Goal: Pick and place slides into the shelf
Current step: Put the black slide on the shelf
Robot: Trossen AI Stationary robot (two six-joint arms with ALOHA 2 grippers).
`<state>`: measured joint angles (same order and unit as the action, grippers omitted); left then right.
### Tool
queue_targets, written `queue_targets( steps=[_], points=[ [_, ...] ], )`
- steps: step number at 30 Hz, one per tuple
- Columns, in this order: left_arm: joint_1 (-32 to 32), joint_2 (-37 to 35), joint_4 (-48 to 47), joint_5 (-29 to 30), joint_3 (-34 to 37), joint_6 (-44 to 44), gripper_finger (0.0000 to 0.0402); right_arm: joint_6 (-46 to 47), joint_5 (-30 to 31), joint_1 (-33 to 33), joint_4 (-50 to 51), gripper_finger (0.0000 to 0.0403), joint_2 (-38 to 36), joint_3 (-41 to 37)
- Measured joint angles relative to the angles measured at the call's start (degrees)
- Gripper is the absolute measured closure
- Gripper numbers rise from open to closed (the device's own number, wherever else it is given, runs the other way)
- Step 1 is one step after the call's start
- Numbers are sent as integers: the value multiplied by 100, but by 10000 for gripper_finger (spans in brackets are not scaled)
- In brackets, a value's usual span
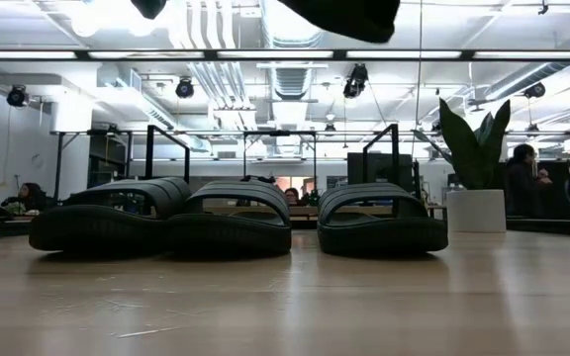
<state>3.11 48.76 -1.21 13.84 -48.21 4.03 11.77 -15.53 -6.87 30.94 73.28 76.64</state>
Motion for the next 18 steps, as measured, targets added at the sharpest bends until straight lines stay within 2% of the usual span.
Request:
queue_targets(
  steps=[4,8,12,18],
  points=[
    [-1,0,295,0,0,2,402,-17,1503,135,-137,394,-86,70],
    [-2,-1,484,22,2,4,402,-4,2445,247,-424,394,-66,-102],
    [-4,62,748,360,17,190,402,-128,2588,337,-809,394,114,-214],
    [-7,200,709,424,79,402,401,-275,2608,424,-1061,394,430,-216]
  ],
)
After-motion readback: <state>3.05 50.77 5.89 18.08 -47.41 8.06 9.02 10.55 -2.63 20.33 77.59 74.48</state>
